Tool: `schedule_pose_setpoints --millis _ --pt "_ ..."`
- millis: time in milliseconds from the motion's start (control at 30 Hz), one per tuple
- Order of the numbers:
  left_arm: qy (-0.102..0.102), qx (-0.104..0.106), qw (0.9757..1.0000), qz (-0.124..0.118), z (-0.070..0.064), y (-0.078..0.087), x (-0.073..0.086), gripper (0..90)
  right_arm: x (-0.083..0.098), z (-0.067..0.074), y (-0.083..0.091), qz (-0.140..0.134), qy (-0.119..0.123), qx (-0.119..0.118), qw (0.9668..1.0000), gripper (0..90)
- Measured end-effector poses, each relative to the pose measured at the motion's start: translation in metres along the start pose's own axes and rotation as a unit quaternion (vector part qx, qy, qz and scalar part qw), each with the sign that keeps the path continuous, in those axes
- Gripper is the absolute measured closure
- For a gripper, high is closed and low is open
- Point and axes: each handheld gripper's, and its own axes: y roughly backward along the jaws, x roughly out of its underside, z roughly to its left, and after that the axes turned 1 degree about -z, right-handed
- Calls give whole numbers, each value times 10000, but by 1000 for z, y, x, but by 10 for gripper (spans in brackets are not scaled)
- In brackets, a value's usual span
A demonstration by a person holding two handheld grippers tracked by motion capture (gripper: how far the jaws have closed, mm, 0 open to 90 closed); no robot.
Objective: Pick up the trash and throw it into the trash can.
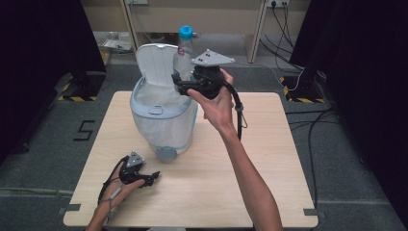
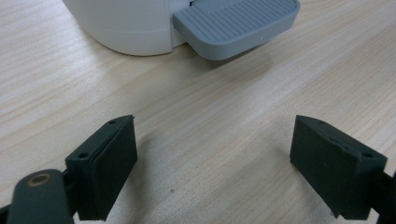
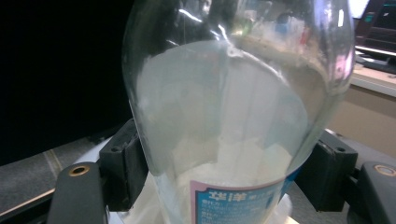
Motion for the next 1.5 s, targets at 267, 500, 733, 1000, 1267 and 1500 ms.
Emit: schedule_pose_setpoints --millis 267,500,733,1000,1267,1500 --pt "4 -1 10000 -16 0 0 0 140 2 11 -30 197 23 -130 9997 277" --pt "24 10 10000 -21 0 0 0 140 9 19 -54 493 42 -312 9983 277" --pt "27 22 10000 -19 0 0 0 140 24 24 -72 703 -21 -515 9962 275" --pt "-1 4 10000 11 0 0 0 139 21 26 -65 295 -96 -697 9971 280" --pt "-7 -5 10000 22 -1 0 0 132 23 11 -44 141 34 -605 9981 463" --pt "-3 4 10000 16 -1 0 0 130 33 -16 -22 -77 27 -282 9996 648"
